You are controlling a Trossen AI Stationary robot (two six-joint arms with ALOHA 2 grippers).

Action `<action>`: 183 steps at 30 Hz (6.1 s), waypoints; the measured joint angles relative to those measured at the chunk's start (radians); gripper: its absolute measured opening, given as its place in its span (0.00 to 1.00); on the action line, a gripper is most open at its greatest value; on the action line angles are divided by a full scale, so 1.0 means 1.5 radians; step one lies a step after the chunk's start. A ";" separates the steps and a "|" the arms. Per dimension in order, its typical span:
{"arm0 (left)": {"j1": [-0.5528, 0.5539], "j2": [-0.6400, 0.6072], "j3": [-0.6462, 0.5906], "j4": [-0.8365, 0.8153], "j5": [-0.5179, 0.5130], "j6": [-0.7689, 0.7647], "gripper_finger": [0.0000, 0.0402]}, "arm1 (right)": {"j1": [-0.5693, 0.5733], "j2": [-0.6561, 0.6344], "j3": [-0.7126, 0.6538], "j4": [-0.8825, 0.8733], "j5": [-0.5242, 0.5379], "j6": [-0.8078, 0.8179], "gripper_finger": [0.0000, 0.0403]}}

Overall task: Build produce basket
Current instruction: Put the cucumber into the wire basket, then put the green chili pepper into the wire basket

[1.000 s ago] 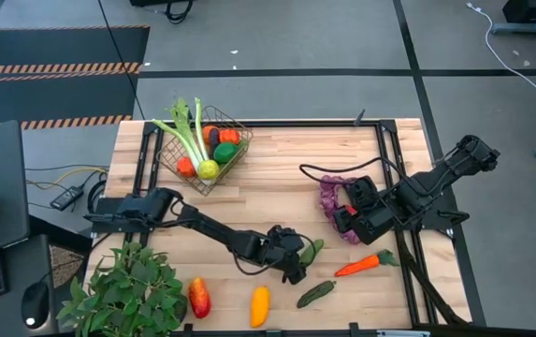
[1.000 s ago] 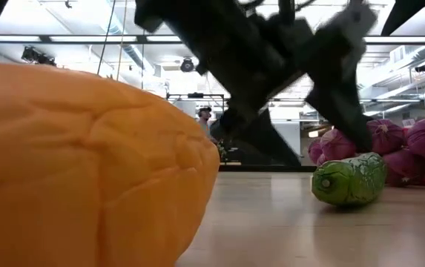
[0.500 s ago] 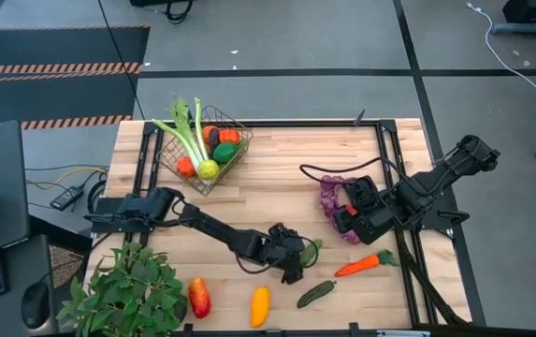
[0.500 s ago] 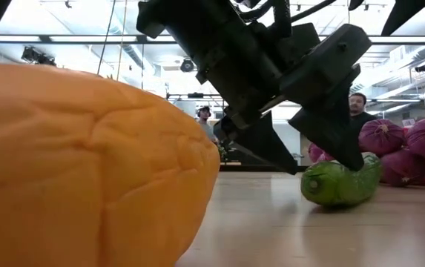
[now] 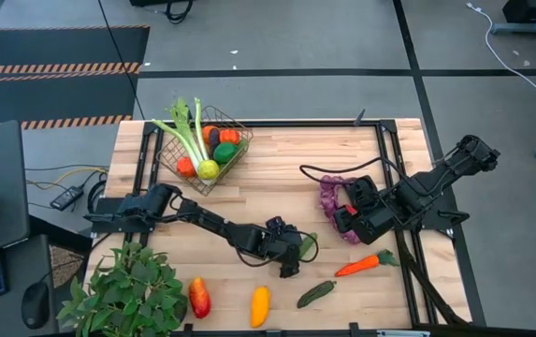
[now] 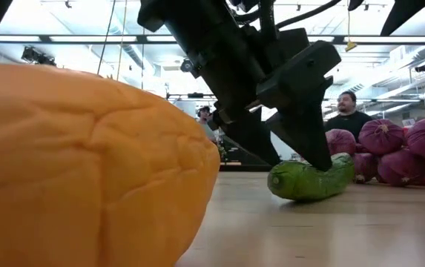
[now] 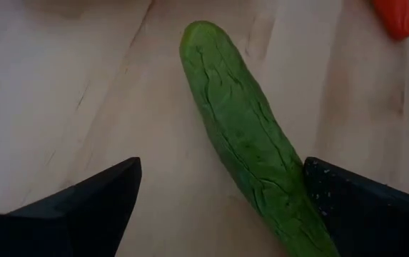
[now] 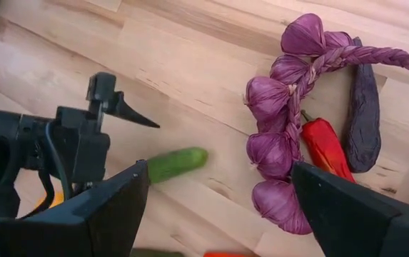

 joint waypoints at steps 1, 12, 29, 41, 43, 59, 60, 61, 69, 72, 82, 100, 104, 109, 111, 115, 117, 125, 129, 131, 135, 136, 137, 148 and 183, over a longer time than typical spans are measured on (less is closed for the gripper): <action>0.001 -0.002 0.000 -0.005 0.000 0.000 0.99 | 0.000 0.000 0.000 0.000 0.000 -0.002 0.86; 0.029 -0.045 -0.005 -0.079 -0.010 0.077 0.99 | 0.000 0.000 0.000 0.000 -0.001 -0.011 0.86; 0.039 -0.061 0.063 -0.254 -0.005 0.119 0.99 | 0.000 0.000 0.000 0.001 0.025 -0.027 0.86; 0.040 -0.061 0.067 -0.253 0.041 0.198 0.99 | 0.000 0.000 0.000 -0.002 0.021 -0.033 0.86; 0.043 -0.061 0.065 -0.248 0.051 0.211 0.99 | 0.000 0.000 0.000 -0.002 0.021 -0.034 0.86; 0.113 -0.029 0.060 -0.223 0.290 0.318 0.99 | 0.000 0.000 0.000 -0.003 0.034 -0.041 0.86; 0.114 -0.024 0.060 -0.225 0.291 0.330 0.99 | 0.000 0.000 0.000 -0.003 0.034 -0.040 0.86; 0.116 -0.022 0.060 -0.226 0.291 0.342 0.99 | 0.000 0.000 0.000 -0.003 0.034 -0.040 0.86; 0.130 -0.015 0.060 -0.232 0.292 0.350 0.93 | -0.003 0.000 0.000 -0.006 0.035 -0.040 0.86; 0.132 -0.015 0.060 -0.239 0.292 0.350 0.83 | -0.003 0.000 0.000 -0.012 0.039 -0.040 0.86; 0.134 -0.012 0.062 -0.257 0.292 0.347 0.43 | -0.003 0.000 0.000 -0.028 0.046 -0.040 0.86; 0.227 -0.014 0.263 -0.542 0.188 0.326 0.31 | -0.003 0.000 0.000 -0.068 0.063 -0.040 0.86; 0.289 -0.024 0.299 -0.596 0.184 0.321 0.30 | -0.003 0.000 0.000 -0.079 0.068 -0.026 0.86; 0.362 -0.078 0.300 -0.601 0.185 0.296 0.30 | -0.003 0.000 0.000 -0.094 0.069 -0.005 0.86; 0.383 -0.105 0.300 -0.596 0.180 0.283 0.30 | -0.002 0.000 0.000 -0.094 0.068 -0.005 0.86; 0.405 -0.162 0.301 -0.593 0.110 0.241 0.30 | -0.002 0.000 0.000 -0.096 0.069 -0.005 0.86; 0.412 -0.185 0.301 -0.595 0.059 0.222 0.30 | -0.002 0.000 0.000 -0.097 0.069 -0.005 0.86; 0.458 -0.209 0.301 -0.687 0.003 0.165 0.30 | -0.002 0.000 0.000 -0.103 0.081 -0.008 0.86; 0.469 -0.209 0.300 -0.708 -0.018 0.148 0.30 | -0.002 0.000 0.000 -0.103 0.081 -0.009 0.86; 0.469 -0.216 0.300 -0.711 -0.026 0.140 0.30 | -0.002 0.000 0.000 -0.103 0.080 -0.008 0.86; 0.468 -0.258 0.282 -0.705 -0.064 0.115 0.30 | -0.002 0.000 0.000 -0.104 0.076 0.005 0.86; 0.469 -0.275 0.266 -0.699 -0.065 0.112 0.30 | -0.002 0.000 0.000 -0.105 0.076 0.009 0.86; 0.472 -0.293 0.243 -0.690 -0.066 0.108 0.30 | -0.002 0.000 0.000 -0.106 0.076 0.012 0.86; 0.510 -0.461 -0.077 -0.504 -0.010 0.047 0.30 | -0.002 0.000 0.000 -0.101 0.087 -0.014 0.86; 0.487 -0.489 -0.086 -0.534 -0.033 -0.106 0.78 | -0.011 0.000 0.000 -0.068 0.079 -0.043 0.86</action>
